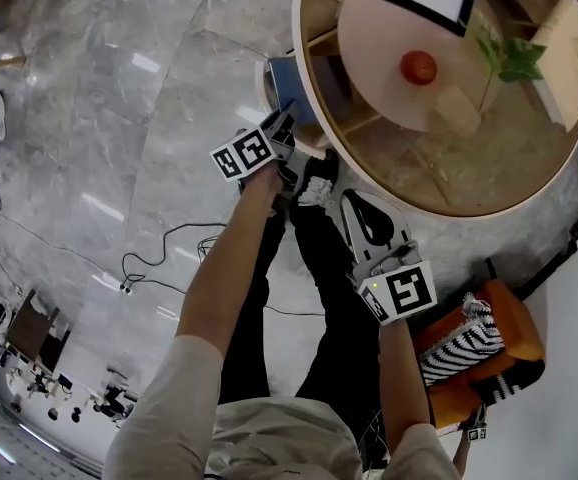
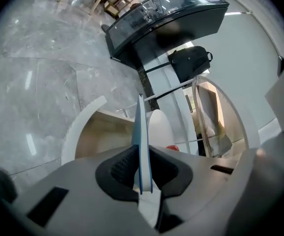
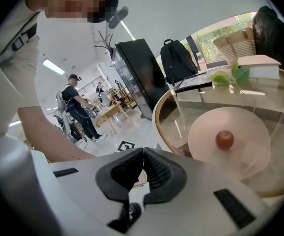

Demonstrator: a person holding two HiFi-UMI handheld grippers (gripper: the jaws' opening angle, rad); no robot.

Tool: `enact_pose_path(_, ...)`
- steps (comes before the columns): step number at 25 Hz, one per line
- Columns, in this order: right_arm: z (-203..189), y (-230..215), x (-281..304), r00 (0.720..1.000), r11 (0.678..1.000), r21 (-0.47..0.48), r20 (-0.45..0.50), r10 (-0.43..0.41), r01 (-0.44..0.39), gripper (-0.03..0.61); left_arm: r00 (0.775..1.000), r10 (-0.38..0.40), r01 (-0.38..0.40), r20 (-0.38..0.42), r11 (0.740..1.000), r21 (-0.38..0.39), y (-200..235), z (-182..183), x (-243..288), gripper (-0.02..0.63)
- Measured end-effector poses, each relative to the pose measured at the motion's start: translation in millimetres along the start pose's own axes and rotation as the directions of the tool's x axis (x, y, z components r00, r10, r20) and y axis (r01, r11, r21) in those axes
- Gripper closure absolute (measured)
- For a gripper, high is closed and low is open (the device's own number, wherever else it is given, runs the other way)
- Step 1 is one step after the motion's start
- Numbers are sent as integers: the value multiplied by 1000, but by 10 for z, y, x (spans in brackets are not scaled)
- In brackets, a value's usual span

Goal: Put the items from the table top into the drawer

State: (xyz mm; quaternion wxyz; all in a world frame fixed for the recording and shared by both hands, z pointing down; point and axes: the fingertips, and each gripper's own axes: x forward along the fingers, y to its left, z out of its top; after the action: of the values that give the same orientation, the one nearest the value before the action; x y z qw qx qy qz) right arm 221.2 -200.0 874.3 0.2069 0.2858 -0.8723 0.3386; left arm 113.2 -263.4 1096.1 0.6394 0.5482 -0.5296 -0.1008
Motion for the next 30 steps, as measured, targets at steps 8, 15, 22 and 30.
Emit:
enact_pose_path(8, -285, 21, -125, 1000, 1000, 12, -3, 20, -20, 544, 998, -62, 62, 10, 997, -50, 134, -237, 391, 558)
enact_pose_path(15, -406, -76, -207, 1000, 998, 53, 11, -21, 20, 543, 997, 31, -33, -74, 999, -29, 288, -415, 548, 558)
enact_pose_path(22, -283, 66, -186, 999, 997, 64, 40, -35, 32, 543, 937, 128, -104, -324, 991, 89, 358, -693, 439, 414)
enact_pose_path(30, -154, 365, -307, 999, 999, 41, 36, -28, 26, 544, 869, 312, -184, -384, 924, 334, 357, -648, 0, 383)
